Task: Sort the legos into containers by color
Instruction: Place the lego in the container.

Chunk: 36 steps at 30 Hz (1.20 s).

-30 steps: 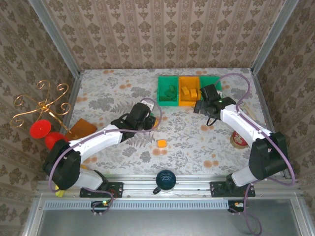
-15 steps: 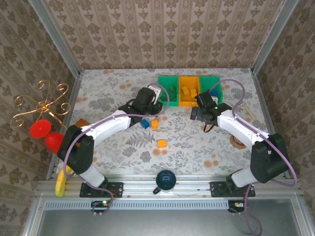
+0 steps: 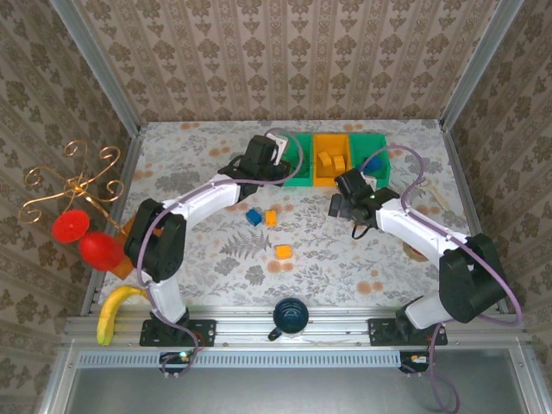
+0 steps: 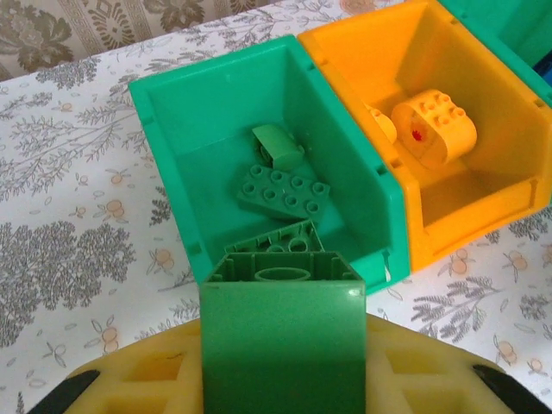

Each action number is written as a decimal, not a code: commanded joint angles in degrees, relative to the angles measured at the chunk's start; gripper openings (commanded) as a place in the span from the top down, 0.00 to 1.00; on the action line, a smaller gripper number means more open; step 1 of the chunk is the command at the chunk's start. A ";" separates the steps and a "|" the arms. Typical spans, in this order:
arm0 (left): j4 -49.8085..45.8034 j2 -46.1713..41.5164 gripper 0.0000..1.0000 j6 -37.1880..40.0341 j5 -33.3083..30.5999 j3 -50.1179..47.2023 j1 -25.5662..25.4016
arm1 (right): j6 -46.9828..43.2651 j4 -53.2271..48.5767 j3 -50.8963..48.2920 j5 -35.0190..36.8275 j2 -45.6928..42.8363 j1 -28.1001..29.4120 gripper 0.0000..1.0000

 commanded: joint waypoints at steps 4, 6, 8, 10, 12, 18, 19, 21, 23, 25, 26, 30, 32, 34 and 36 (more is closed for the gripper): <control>-0.88 4.06 0.83 2.09 2.04 6.17 0.80 | 4.18 0.81 -1.16 3.56 -1.41 1.37 0.00; -1.28 5.39 0.83 2.14 2.16 7.65 0.93 | 4.84 0.44 -1.17 3.96 -1.58 1.75 0.00; -2.02 6.70 0.83 2.23 2.40 9.32 1.11 | 5.50 0.28 -1.35 4.29 -1.98 2.25 0.00; -2.51 7.69 0.83 2.29 2.45 10.75 1.24 | 6.00 0.46 -1.60 4.30 -2.36 2.64 0.00; -2.90 8.72 0.83 2.38 2.50 12.05 1.37 | 6.38 0.71 -1.75 4.32 -2.59 2.98 0.00; -5.39 13.10 0.83 2.45 3.12 17.19 1.52 | 7.23 0.83 -2.15 5.08 -3.48 3.62 0.00; -5.70 13.87 0.82 2.38 3.19 17.91 1.51 | 7.40 0.95 -2.30 5.13 -3.52 3.71 0.00; -6.04 15.29 0.81 2.40 3.34 19.41 1.51 | 7.41 1.16 -2.50 4.85 -3.49 4.00 0.00; -6.86 16.86 0.79 2.37 3.55 21.48 1.59 | 6.98 1.16 -2.59 4.42 -3.49 4.56 0.00; -7.47 18.12 0.76 2.49 3.69 23.17 1.59 | 6.88 1.16 -2.73 4.14 -3.51 5.30 0.00; -7.61 18.80 0.74 2.54 3.78 23.97 1.60 | 6.78 2.80 -2.80 3.75 -3.50 5.61 0.00; -8.66 21.29 0.69 2.70 3.00 27.19 1.59 | 6.86 3.80 -2.57 2.40 -3.39 6.64 0.00; -9.56 22.54 0.66 2.75 2.79 28.97 1.66 | 6.78 3.49 -2.03 2.52 -2.84 7.11 0.00; -10.11 23.21 0.60 2.56 2.79 30.03 1.66 | 6.61 3.36 -1.72 2.45 -2.24 7.46 0.00; -10.20 23.06 0.52 2.25 2.81 30.31 1.70 | 6.43 3.19 -1.35 2.22 -1.71 7.99 0.00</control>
